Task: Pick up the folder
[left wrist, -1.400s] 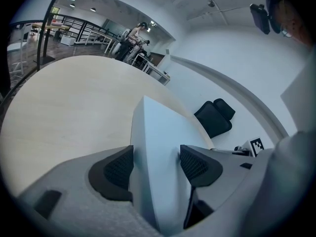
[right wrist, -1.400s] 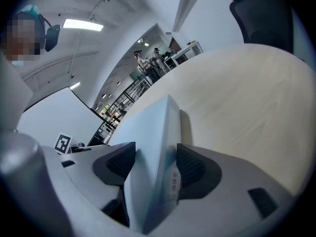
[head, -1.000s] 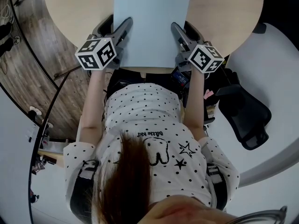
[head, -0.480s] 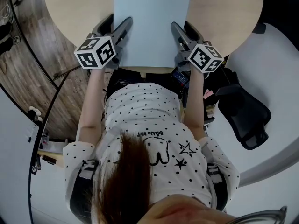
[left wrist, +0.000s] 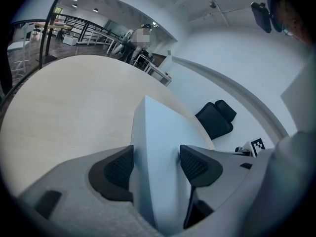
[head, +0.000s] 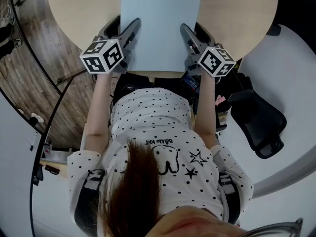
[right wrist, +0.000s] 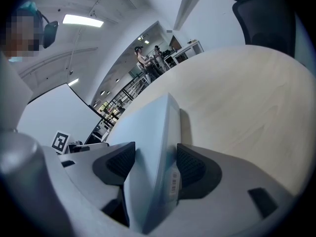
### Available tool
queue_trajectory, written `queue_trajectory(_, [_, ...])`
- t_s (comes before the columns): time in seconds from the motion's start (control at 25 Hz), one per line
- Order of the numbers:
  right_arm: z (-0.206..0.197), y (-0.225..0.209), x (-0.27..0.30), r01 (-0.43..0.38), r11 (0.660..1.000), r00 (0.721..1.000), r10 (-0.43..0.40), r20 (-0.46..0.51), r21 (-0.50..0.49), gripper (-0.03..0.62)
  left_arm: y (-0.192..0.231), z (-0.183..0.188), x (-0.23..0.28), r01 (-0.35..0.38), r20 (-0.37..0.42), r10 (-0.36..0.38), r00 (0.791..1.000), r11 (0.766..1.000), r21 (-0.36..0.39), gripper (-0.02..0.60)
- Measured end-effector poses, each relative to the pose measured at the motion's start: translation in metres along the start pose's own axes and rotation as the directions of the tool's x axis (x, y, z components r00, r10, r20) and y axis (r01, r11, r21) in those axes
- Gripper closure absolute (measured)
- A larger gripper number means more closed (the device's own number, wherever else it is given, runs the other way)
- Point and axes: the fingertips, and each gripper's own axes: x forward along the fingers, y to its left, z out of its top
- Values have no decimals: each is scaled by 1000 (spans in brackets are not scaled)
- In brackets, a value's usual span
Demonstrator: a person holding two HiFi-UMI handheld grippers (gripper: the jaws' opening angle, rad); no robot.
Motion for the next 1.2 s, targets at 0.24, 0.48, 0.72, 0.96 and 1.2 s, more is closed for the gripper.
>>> queue_trajectory(0.24, [1,-2,0,6,1000,1000,-6,3,-4,330,-2,-1,2,-8,4,8,1000,1000,0,291])
queue_trajectory(0.48, [4,0,-1,14,999,1000,-13,23,-32,330,-3,-3,0,-8,8,8,1000,1000,-16,291])
queue_trajectory(0.72, [6,8,-4,22,997,999,-20,29,-72,330,-4,-4,-6,-13,15,13,1000,1000,-25,291])
queue_trajectory(0.96, [8,16,-7,29,994,999,-25,41,-105,330,-6,-3,-12,-14,25,15,1000,1000,-22,291])
queue_trajectory(1.2, [12,24,-13,24,990,999,-18,49,-136,332,-12,1,-19,-8,46,8,999,1000,-7,291])
